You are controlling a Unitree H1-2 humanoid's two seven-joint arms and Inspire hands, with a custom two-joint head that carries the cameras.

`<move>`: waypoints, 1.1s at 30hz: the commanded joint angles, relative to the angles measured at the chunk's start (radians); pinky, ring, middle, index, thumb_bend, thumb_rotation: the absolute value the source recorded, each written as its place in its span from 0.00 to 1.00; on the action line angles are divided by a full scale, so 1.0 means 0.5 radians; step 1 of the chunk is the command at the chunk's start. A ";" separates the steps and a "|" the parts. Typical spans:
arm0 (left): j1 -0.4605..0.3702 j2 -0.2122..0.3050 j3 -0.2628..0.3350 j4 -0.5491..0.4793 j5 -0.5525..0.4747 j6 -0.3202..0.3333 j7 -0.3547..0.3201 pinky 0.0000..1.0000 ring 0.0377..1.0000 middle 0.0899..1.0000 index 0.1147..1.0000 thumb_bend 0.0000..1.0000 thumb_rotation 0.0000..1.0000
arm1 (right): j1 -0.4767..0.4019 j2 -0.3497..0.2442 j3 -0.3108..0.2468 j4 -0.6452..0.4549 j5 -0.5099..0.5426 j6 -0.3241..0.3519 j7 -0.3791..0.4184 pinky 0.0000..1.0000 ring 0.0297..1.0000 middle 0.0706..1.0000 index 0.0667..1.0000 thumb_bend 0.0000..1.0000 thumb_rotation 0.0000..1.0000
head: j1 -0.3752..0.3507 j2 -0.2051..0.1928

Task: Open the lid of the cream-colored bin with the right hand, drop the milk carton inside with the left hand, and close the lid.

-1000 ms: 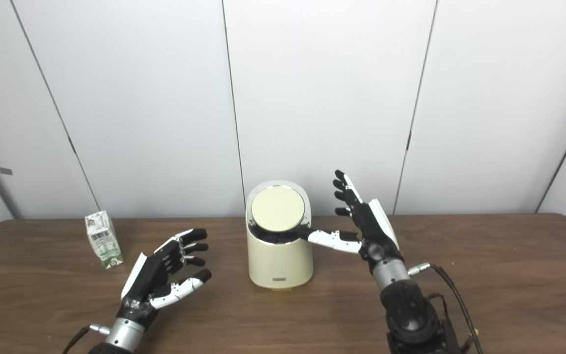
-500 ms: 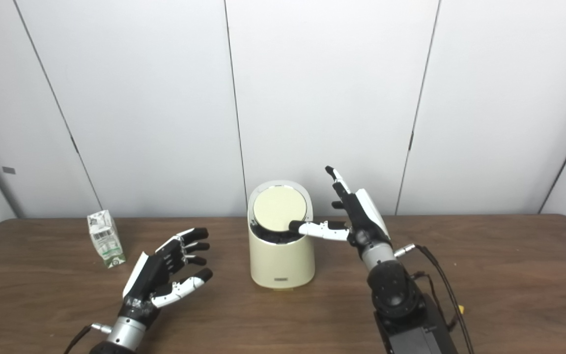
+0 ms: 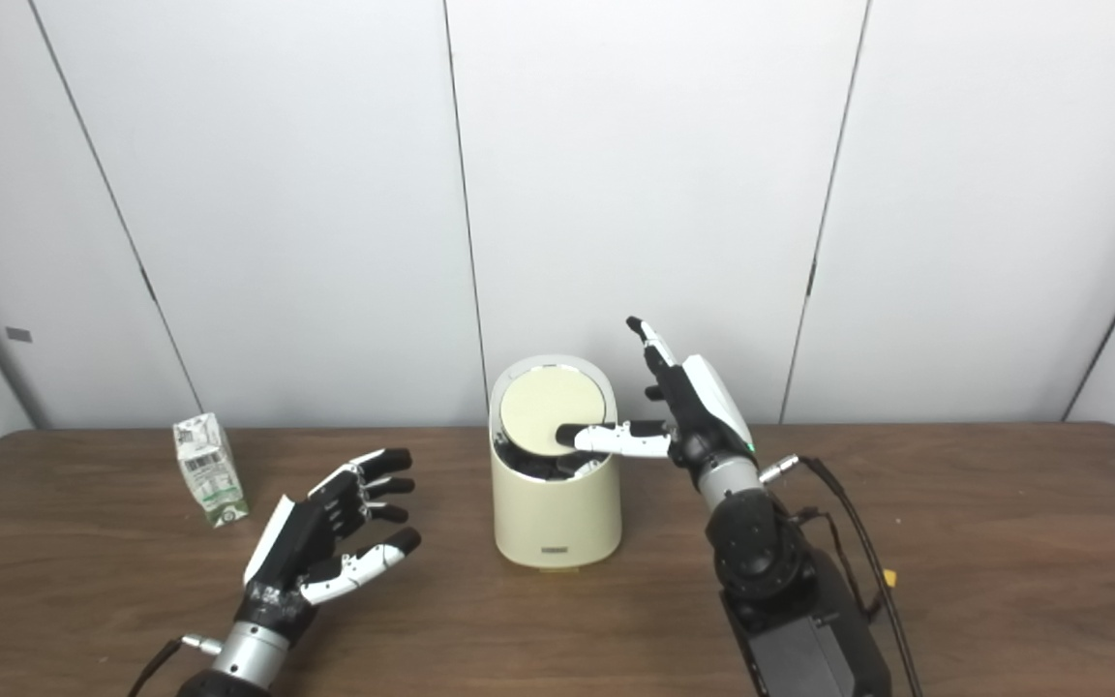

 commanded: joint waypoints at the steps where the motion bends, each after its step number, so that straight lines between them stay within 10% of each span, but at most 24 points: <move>1: 0.166 -0.038 -0.023 0.156 0.008 0.005 0.023 0.66 0.77 0.82 0.81 0.67 0.24 | -0.153 -0.004 0.003 -0.043 -0.019 -0.011 -0.038 0.82 0.95 0.99 0.97 0.85 0.42 | 0.000 0.003; 12: 0.164 -0.049 -0.035 0.141 0.018 0.014 0.026 0.67 0.77 0.82 0.81 0.68 0.25 | -0.226 -0.017 0.106 0.047 -0.202 0.021 -0.082 0.88 0.94 0.95 0.95 0.86 0.43 | 0.001 0.012; 22: 0.180 -0.061 -0.041 0.090 0.000 0.054 0.012 0.68 0.78 0.82 0.82 0.69 0.26 | -0.265 -0.037 0.196 0.082 -0.342 0.082 -0.093 0.73 0.90 0.94 0.95 0.85 0.41 | 0.023 0.039; 33: 0.195 -0.055 -0.046 0.044 0.007 0.065 0.009 0.67 0.78 0.82 0.82 0.67 0.24 | -0.275 -0.099 0.380 0.069 -0.666 0.233 -0.116 0.73 0.88 0.94 0.94 0.90 0.24 | 0.029 0.076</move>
